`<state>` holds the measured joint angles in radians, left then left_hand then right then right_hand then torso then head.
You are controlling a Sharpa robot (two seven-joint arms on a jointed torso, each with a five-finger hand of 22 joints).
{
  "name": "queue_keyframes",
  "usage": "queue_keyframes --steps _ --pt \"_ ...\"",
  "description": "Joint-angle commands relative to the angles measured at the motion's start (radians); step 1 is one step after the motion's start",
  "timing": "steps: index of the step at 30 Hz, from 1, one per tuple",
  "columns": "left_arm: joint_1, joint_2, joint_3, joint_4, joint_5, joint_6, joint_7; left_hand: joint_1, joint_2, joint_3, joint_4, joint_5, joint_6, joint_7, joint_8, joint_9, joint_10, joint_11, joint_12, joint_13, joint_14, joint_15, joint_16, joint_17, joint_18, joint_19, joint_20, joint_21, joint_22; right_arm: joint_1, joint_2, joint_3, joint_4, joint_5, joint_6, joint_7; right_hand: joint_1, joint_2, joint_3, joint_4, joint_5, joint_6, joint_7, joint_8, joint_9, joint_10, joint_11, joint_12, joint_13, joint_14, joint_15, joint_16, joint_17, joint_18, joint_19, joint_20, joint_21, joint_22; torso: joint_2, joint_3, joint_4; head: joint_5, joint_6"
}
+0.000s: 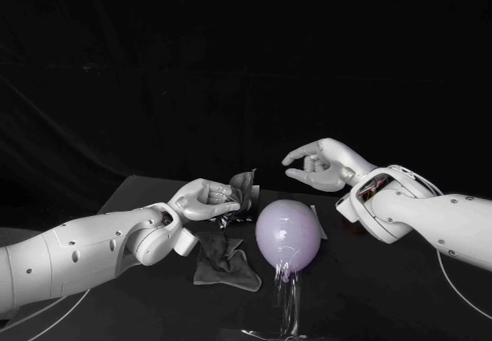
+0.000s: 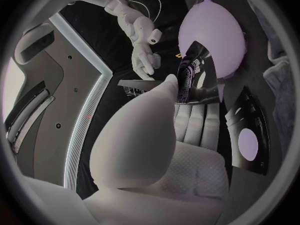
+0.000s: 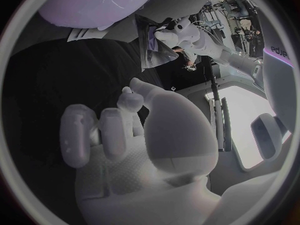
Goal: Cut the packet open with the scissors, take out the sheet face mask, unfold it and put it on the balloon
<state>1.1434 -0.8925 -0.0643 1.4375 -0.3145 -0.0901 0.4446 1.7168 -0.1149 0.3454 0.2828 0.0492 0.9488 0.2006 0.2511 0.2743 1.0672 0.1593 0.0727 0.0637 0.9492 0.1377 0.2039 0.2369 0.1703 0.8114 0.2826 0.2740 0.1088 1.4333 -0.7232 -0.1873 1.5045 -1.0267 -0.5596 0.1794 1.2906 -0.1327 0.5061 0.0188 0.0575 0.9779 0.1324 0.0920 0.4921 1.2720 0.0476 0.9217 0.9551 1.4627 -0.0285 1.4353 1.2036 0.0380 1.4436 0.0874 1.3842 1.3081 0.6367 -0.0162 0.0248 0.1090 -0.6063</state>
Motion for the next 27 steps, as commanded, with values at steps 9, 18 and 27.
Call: queue_keyframes --steps 9,18,27 --pt "0.005 0.035 0.003 -0.021 0.073 0.115 0.037 -0.008 0.002 0.006 0.000 -0.001 0.001 0.000 0.002 0.001 0.007 0.003 -0.007 -0.002 0.008 -0.001 -0.004 -0.001 0.007 0.006 0.003 0.004 0.001 0.009 0.061 0.003 -0.038 -0.070 0.038 0.044 -0.023 -0.028 0.021 0.011 -0.005 -0.002 0.013 -0.021 -0.015 -0.107 0.006 -0.265 -0.217 0.007 0.010 -0.048 -0.078 0.035 -0.061 0.003 -0.086 0.083 -0.001 -0.0002 0.0023 -0.030 0.008" --pt "0.008 0.048 0.003 -0.031 0.052 0.105 0.039 -0.008 0.001 0.007 0.000 -0.001 0.001 0.000 0.002 0.001 0.008 0.002 -0.007 -0.001 0.009 -0.001 -0.004 -0.001 0.007 0.006 0.003 0.005 0.001 0.011 0.104 0.004 -0.061 -0.045 0.129 0.014 -0.090 -0.090 -0.057 0.058 -0.001 -0.098 0.035 -0.030 -0.040 -0.151 0.031 -0.286 -0.221 -0.030 0.034 -0.079 -0.138 0.053 -0.126 0.020 -0.181 0.029 0.000 -0.0013 0.0022 -0.034 0.010" --pt "0.012 0.058 0.003 -0.032 0.035 0.092 0.043 -0.007 -0.001 0.009 -0.003 -0.001 0.001 0.000 0.003 0.001 0.009 0.002 -0.008 -0.001 0.010 -0.002 -0.004 -0.001 0.007 0.007 0.003 0.006 0.001 0.011 0.138 0.004 -0.084 -0.017 0.175 -0.009 -0.116 -0.095 -0.150 0.116 -0.008 -0.132 0.049 -0.023 -0.046 -0.190 0.048 -0.268 -0.211 -0.070 0.050 -0.095 -0.181 0.067 -0.173 0.038 -0.248 -0.004 0.000 -0.0018 0.0022 -0.039 0.011"
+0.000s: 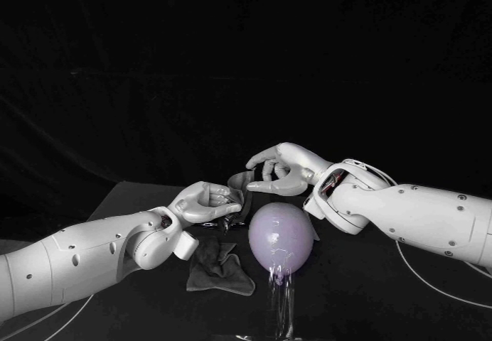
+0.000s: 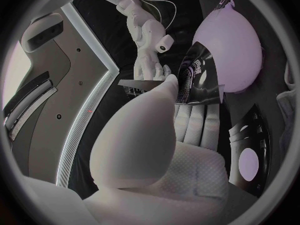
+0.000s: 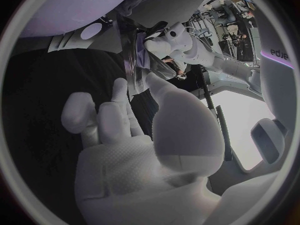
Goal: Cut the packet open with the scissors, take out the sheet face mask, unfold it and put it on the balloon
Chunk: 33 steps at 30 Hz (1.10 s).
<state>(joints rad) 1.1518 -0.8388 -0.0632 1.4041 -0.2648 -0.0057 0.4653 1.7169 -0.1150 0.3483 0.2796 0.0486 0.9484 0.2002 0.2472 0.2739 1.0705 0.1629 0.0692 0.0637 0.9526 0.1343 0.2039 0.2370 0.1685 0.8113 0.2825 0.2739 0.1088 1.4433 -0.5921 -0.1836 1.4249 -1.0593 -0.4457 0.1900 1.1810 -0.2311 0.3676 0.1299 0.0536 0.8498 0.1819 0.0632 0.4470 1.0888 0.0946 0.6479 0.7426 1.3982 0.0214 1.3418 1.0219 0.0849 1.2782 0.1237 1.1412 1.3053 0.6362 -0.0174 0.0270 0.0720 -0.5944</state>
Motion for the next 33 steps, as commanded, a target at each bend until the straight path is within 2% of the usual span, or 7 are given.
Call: queue_keyframes --steps 1,11,14,15,19,31,33 --pt "0.004 0.005 0.002 0.002 -0.016 0.006 0.023 -0.007 -0.001 0.006 0.000 0.000 0.002 0.000 0.007 0.001 0.005 -0.002 -0.004 -0.001 0.006 0.001 -0.004 -0.001 0.009 0.007 0.003 0.006 0.001 0.001 0.012 0.001 -0.007 0.020 0.068 -0.023 -0.007 0.006 -0.023 0.013 -0.004 -0.002 -0.001 0.007 0.000 -0.008 0.001 0.009 0.003 -0.006 0.000 0.001 0.002 0.020 -0.007 0.003 -0.006 -0.001 0.000 -0.0006 0.0000 -0.002 -0.001" --pt "0.006 0.013 0.002 0.010 -0.025 0.008 0.028 -0.006 -0.002 0.008 0.000 0.000 0.002 0.000 0.007 0.001 0.006 -0.002 -0.005 -0.001 0.006 0.001 -0.005 -0.001 0.009 0.007 0.003 0.006 0.001 -0.005 0.040 0.000 -0.023 0.053 0.077 -0.029 0.034 0.047 -0.053 0.038 -0.005 0.054 -0.020 0.039 0.015 0.014 -0.017 0.048 0.018 0.018 -0.013 0.032 0.055 0.012 0.028 -0.005 0.035 0.028 -0.001 -0.0002 -0.0004 -0.004 -0.007" --pt "0.007 0.015 0.002 0.014 -0.030 0.009 0.028 -0.006 -0.002 0.008 -0.001 0.000 0.002 0.000 0.007 0.001 0.006 -0.002 -0.005 -0.001 0.007 0.001 -0.005 -0.001 0.009 0.007 0.003 0.006 0.001 -0.006 0.041 0.000 -0.024 0.065 0.069 -0.016 0.092 0.094 -0.023 0.019 -0.005 0.118 -0.039 0.075 0.029 0.071 -0.036 0.123 0.074 0.052 -0.029 0.070 0.135 -0.001 0.070 -0.016 0.093 0.064 0.000 0.0000 0.0003 -0.003 -0.008" --pt "0.007 0.015 0.002 0.015 -0.031 0.010 0.028 -0.006 -0.002 0.009 -0.001 0.000 0.002 0.000 0.007 0.001 0.006 -0.002 -0.005 -0.001 0.007 0.001 -0.005 -0.001 0.009 0.007 0.003 0.006 0.001 -0.006 0.039 -0.001 -0.023 0.072 0.063 -0.007 0.145 0.138 0.014 -0.005 -0.005 0.167 -0.060 0.104 0.040 0.118 -0.054 0.198 0.138 0.080 -0.044 0.103 0.210 -0.010 0.100 -0.027 0.136 0.089 0.000 0.0002 0.0001 -0.003 -0.009" --pt "0.008 0.015 0.002 0.014 -0.033 0.008 0.027 -0.006 -0.002 0.009 -0.001 0.000 0.002 0.000 0.007 0.001 0.006 -0.002 -0.005 -0.001 0.007 0.001 -0.005 -0.001 0.009 0.007 0.003 0.006 0.001 -0.007 0.032 -0.001 -0.019 0.097 0.043 0.026 0.208 0.184 0.068 -0.050 -0.005 0.224 -0.095 0.151 0.063 0.205 -0.083 0.336 0.261 0.122 -0.070 0.155 0.338 -0.026 0.146 -0.053 0.201 0.130 -0.001 0.0003 -0.0006 -0.002 -0.011" --pt "0.010 0.014 0.002 0.013 -0.008 -0.013 0.022 -0.020 -0.020 0.013 0.002 0.000 -0.014 0.012 -0.002 -0.003 -0.010 0.008 -0.010 -0.003 -0.004 0.008 -0.017 -0.003 0.005 -0.002 0.005 0.003 -0.002 -0.008 0.002 -0.001 0.018 0.135 0.019 0.092 0.164 0.194 0.150 -0.095 -0.004 0.218 -0.110 0.228 0.118 0.305 -0.098 0.532 0.453 0.152 -0.085 0.200 0.460 -0.039 0.179 -0.076 0.253 0.167 -0.001 0.0003 -0.0013 -0.002 -0.013" --pt "0.010 0.015 0.002 0.014 -0.005 -0.019 0.019 -0.043 -0.039 0.008 0.005 0.001 -0.042 0.030 -0.019 -0.011 -0.046 0.022 -0.009 -0.002 -0.033 0.023 -0.035 -0.009 -0.010 -0.031 0.008 -0.017 -0.012 -0.008 -0.003 -0.001 0.022 0.144 0.004 0.091 0.154 0.194 0.159 -0.102 -0.004 0.214 -0.110 0.239 0.127 0.310 -0.099 0.550 0.472 0.153 -0.085 0.201 0.465 -0.039 0.178 -0.076 0.253 0.168 -0.002 0.0002 -0.0010 -0.002 -0.012"
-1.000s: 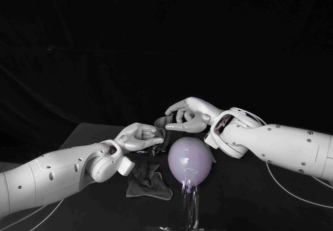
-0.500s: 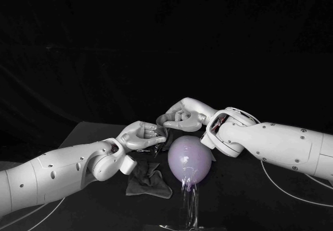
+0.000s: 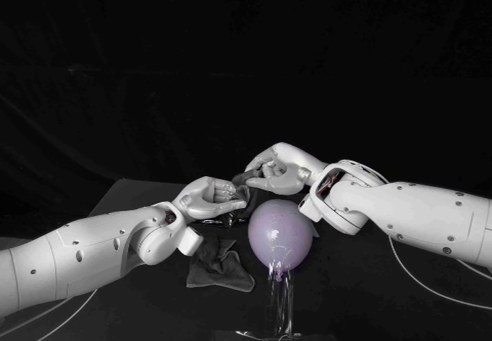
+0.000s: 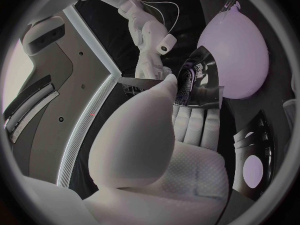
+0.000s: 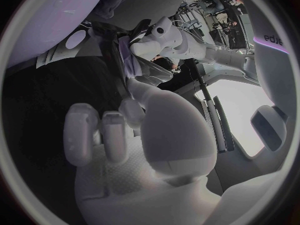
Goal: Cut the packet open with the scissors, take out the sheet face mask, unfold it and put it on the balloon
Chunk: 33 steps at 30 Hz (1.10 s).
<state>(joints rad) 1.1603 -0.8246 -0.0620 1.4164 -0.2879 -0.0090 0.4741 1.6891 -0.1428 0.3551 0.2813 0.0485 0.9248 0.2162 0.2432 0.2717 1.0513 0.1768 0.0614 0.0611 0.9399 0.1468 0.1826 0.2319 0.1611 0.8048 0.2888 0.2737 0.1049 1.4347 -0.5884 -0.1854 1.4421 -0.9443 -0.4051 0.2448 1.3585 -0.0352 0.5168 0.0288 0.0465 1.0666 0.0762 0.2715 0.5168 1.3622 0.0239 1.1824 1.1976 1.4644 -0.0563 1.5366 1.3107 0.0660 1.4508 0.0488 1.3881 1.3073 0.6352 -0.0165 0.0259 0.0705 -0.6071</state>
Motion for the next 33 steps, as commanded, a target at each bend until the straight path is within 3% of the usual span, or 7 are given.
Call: queue_keyframes --steps 1,6,9,12,16,25,33 --pt "0.001 0.000 0.001 0.002 0.016 -0.020 0.008 -0.015 -0.011 0.001 0.003 0.001 -0.019 0.014 -0.015 -0.008 -0.027 0.008 -0.001 0.000 -0.020 0.011 -0.014 -0.004 -0.002 -0.025 0.002 -0.017 -0.008 0.001 -0.009 0.001 0.006 0.033 -0.047 0.034 -0.025 -0.002 0.012 -0.003 0.003 -0.004 -0.004 0.034 0.060 0.038 -0.028 0.020 0.021 0.087 -0.008 0.006 0.176 -0.020 0.006 -0.001 0.007 0.167 -0.001 -0.0006 0.0001 -0.001 0.001" --pt "0.002 -0.005 0.001 0.009 -0.034 -0.040 -0.003 -0.147 -0.079 -0.115 0.007 0.001 -0.135 0.018 -0.076 -0.035 -0.166 0.049 0.001 0.001 -0.132 0.053 -0.072 -0.025 -0.069 -0.154 0.003 -0.089 -0.041 0.001 -0.019 0.001 0.007 0.040 -0.090 -0.001 -0.040 -0.004 0.030 -0.018 0.003 -0.013 -0.005 0.053 0.074 0.042 -0.029 0.035 0.038 0.087 -0.008 0.007 0.180 -0.021 0.007 -0.002 0.008 0.169 0.000 -0.0004 0.0010 -0.002 0.002" --pt "0.002 -0.010 0.001 0.015 -0.059 -0.051 -0.003 -0.140 -0.054 -0.345 0.011 0.001 -0.299 -0.033 -0.129 -0.078 -0.254 0.091 0.003 0.003 -0.281 0.090 -0.120 -0.059 -0.103 -0.353 0.007 -0.160 -0.057 0.001 -0.023 0.001 0.005 0.035 -0.116 -0.035 -0.043 -0.004 0.035 -0.022 0.003 -0.014 -0.005 0.057 0.077 0.043 -0.029 0.038 0.041 0.087 -0.008 0.007 0.180 -0.021 0.007 -0.002 0.009 0.170 0.000 -0.0006 0.0005 -0.003 0.003" --pt "0.002 -0.017 0.001 0.021 -0.078 -0.062 0.002 -0.097 -0.091 -0.505 0.018 0.003 -0.455 -0.062 -0.176 -0.120 -0.434 0.070 -0.007 -0.006 -0.510 0.107 -0.141 -0.116 -0.104 -0.457 0.007 -0.197 -0.066 0.001 -0.028 0.001 0.003 0.030 -0.136 -0.069 -0.049 -0.003 0.043 -0.029 0.003 -0.017 -0.005 0.064 0.082 0.046 -0.029 0.044 0.048 0.088 -0.009 0.009 0.185 -0.022 0.009 -0.003 0.012 0.172 0.000 -0.0008 0.0001 -0.004 0.003" --pt "0.002 -0.030 0.000 0.028 -0.090 -0.078 0.008 -0.088 -0.111 -0.524 0.019 0.004 -0.500 -0.084 -0.187 -0.131 -0.518 0.037 -0.010 -0.009 -0.575 0.119 -0.143 -0.133 -0.103 -0.482 0.006 -0.207 -0.066 0.000 -0.034 0.001 0.000 0.027 -0.154 -0.102 -0.052 -0.003 0.048 -0.033 0.003 -0.018 -0.006 0.068 0.084 0.046 -0.030 0.043 0.048 0.088 -0.009 0.009 0.185 -0.022 0.011 -0.003 0.014 0.174 -0.001 -0.0005 0.0011 -0.007 0.005" --pt "0.001 -0.041 0.000 0.036 -0.086 -0.124 0.020 -0.077 -0.097 -0.505 0.019 0.004 -0.453 0.024 -0.170 -0.114 -0.505 0.033 0.003 -0.004 -0.555 0.115 -0.134 -0.128 -0.098 -0.467 0.005 -0.202 -0.061 -0.002 -0.042 0.001 0.016 0.021 -0.164 -0.130 -0.055 -0.003 0.053 -0.037 0.003 -0.020 -0.006 0.071 0.087 0.046 -0.030 0.045 0.050 0.089 -0.009 0.009 0.187 -0.022 0.012 -0.003 0.015 0.175 -0.001 -0.0005 0.0007 -0.010 0.009" --pt "0.002 -0.021 0.000 0.034 -0.070 -0.215 0.051 -0.010 0.058 -0.372 -0.001 0.000 -0.140 0.046 -0.057 -0.021 -0.294 0.067 0.070 0.016 -0.343 0.078 -0.077 -0.077 -0.091 -0.361 0.004 -0.165 -0.044 -0.003 -0.042 0.001 0.024 0.017 -0.159 -0.145 -0.062 -0.004 0.060 -0.043 0.003 -0.022 -0.006 0.077 0.090 0.048 -0.030 0.047 0.053 0.090 -0.009 0.010 0.189 -0.023 0.014 -0.003 0.018 0.177 0.000 -0.0005 0.0001 -0.011 0.011"
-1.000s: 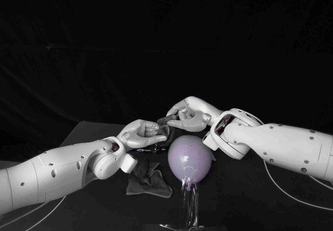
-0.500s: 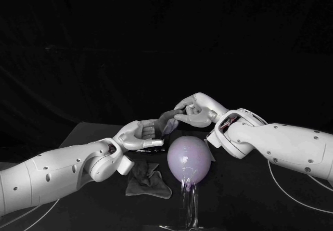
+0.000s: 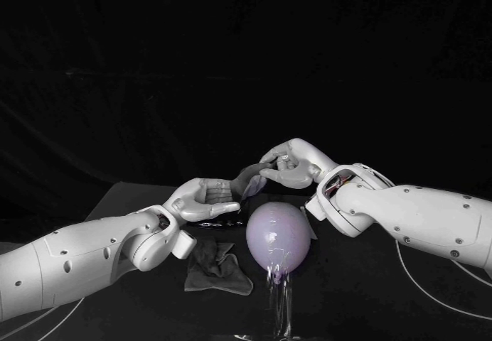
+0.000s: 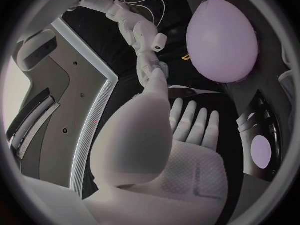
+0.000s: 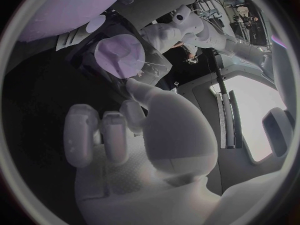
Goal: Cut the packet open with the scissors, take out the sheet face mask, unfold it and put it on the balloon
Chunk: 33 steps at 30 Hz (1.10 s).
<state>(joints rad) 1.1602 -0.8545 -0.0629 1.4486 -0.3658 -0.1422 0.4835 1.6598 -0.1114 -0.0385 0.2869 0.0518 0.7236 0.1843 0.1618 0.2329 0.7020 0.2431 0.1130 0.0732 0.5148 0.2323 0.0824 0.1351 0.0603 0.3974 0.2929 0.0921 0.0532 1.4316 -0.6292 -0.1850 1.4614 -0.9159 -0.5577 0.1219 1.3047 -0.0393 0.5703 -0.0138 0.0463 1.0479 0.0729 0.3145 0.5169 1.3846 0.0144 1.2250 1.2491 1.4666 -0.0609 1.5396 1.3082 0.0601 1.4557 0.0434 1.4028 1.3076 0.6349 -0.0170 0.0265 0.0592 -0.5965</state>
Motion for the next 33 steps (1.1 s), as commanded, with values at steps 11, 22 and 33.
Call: queue_keyframes --steps 11,22,33 --pt "0.002 0.048 0.001 0.000 -0.097 -0.250 0.011 0.043 0.050 0.026 -0.005 -0.004 0.157 0.054 0.072 0.030 0.190 -0.041 0.056 0.000 0.299 -0.052 0.108 0.070 0.050 0.321 -0.008 0.115 0.045 -0.001 -0.003 0.001 0.020 -0.012 -0.013 -0.025 -0.011 0.000 0.011 -0.004 0.003 -0.005 -0.003 0.037 0.092 0.025 -0.021 0.003 0.001 0.087 -0.005 0.007 0.192 -0.018 0.010 0.002 0.005 0.178 0.000 0.0011 -0.0003 0.001 0.000" --pt "0.003 0.066 0.002 0.001 -0.126 -0.335 -0.017 0.162 0.146 0.152 -0.018 -0.002 0.255 0.009 0.113 0.035 0.323 -0.088 0.062 -0.010 0.414 -0.099 0.159 0.093 0.119 0.418 -0.018 0.168 0.060 -0.001 -0.011 0.001 0.040 -0.011 0.009 -0.026 -0.012 0.000 0.012 -0.004 0.003 -0.005 -0.003 0.038 0.092 0.025 -0.021 0.003 0.001 0.088 -0.005 0.007 0.193 -0.018 0.011 0.002 0.006 0.178 0.000 -0.0001 0.0001 0.001 0.005" --pt "0.003 0.062 0.002 0.005 -0.086 -0.378 0.004 0.131 0.090 0.369 -0.019 -0.003 0.300 -0.014 0.139 0.050 0.458 -0.119 0.018 -0.010 0.518 -0.132 0.160 0.096 0.111 0.436 -0.060 0.282 0.128 -0.001 -0.025 0.000 0.039 -0.023 0.034 -0.007 -0.040 -0.022 0.013 -0.012 0.002 -0.047 0.005 0.035 0.095 -0.075 -0.013 -0.183 -0.154 0.064 0.000 -0.028 0.105 0.001 -0.040 0.005 -0.073 0.139 0.000 -0.0008 0.0000 -0.001 0.007"
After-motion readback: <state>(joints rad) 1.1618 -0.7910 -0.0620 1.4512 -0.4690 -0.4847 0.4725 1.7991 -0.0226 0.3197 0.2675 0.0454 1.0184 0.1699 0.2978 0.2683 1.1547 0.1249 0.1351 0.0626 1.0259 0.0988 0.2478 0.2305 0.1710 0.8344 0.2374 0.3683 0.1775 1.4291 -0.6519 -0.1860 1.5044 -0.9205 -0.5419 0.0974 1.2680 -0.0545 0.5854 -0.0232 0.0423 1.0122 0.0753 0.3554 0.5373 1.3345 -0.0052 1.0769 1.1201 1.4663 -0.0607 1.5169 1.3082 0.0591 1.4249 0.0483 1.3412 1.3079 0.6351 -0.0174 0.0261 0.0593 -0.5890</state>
